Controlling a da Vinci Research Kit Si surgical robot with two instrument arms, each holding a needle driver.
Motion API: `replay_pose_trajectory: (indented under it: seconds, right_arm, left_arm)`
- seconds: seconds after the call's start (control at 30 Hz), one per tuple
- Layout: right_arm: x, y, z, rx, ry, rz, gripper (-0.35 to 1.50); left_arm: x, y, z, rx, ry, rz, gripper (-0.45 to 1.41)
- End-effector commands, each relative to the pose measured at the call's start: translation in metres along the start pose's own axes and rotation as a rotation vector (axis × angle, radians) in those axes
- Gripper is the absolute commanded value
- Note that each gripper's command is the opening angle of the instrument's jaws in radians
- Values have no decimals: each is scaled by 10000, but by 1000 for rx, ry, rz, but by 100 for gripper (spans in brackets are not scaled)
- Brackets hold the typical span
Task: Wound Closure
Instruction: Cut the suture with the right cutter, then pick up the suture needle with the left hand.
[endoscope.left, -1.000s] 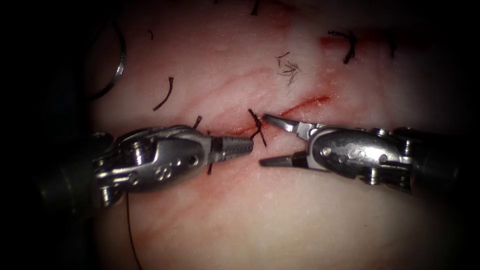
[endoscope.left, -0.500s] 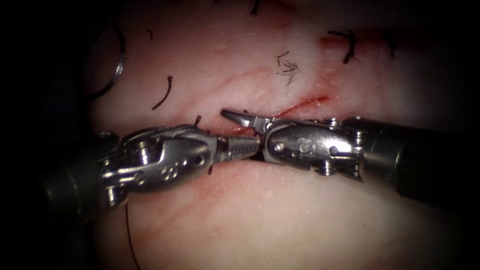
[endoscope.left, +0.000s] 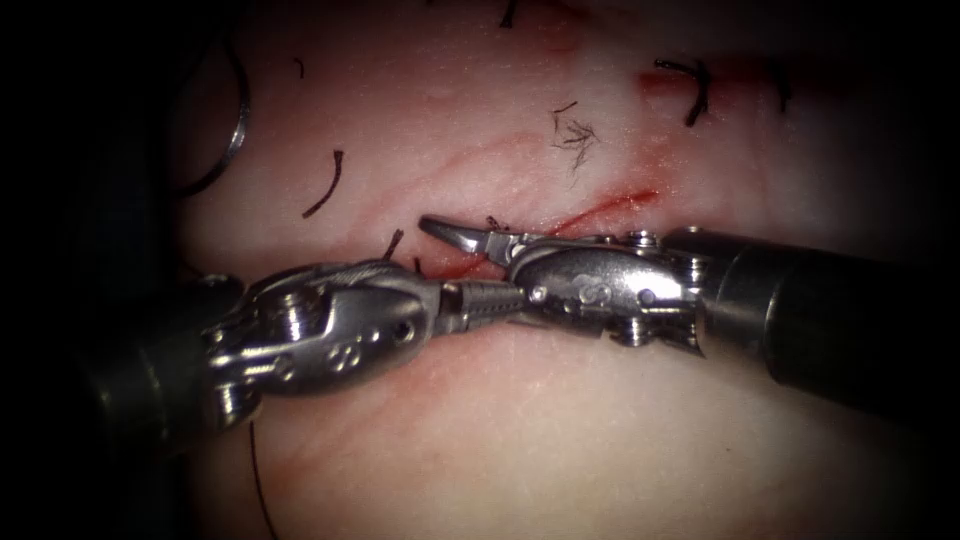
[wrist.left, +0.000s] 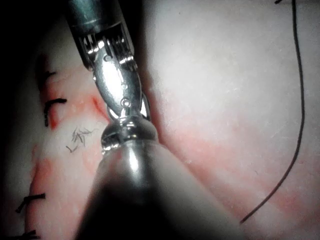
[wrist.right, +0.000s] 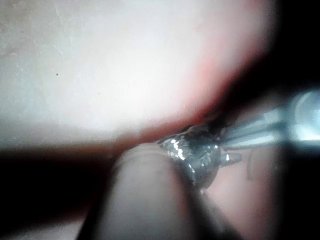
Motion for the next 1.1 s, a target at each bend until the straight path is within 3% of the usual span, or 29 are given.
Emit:
replay_pose_trajectory:
  seconds: [0.03, 0.13, 0.33, 0.4, 0.43, 0.47, 0.5, 0.57, 0.83, 1.1]
  right_arm:
    - [0, 6, 5, 13, -3, -15, -35]
    - [2, 10, 3, -28, -39, -39, -35]
    - [2, 11, 3, -12, -53, -55, -35]
    - [3, 10, 4, -48, -58, -27, 71]
    - [3, 9, 3, -65, -58, -16, 111]
    - [4, 8, 2, -99, -55, 15, 133]
    - [7, 7, -2, -97, -51, 39, 140]
    - [9, 5, -7, -95, -48, 46, 148]
    - [25, 0, -33, -74, -23, 69, 148]
    - [36, 7, -95, -28, 9, 90, 148]
  left_arm:
    - [0, -5, 7, 1, 2, 3, -35]
    - [0, -5, 7, 0, 2, 4, -35]
    - [-1, -3, 7, -1, 3, 0, -35]
    - [-1, -2, 6, -2, 4, 1, -35]
    - [-1, -2, 6, -2, 4, 1, -35]
    - [0, -1, 6, -3, 5, 2, -35]
    - [0, 0, 5, -4, 6, 2, -35]
    - [2, 1, 4, -4, 6, 2, -35]
    - [12, 7, -5, -14, 12, -36, -35]
    - [31, 19, -17, -46, 43, -31, -35]
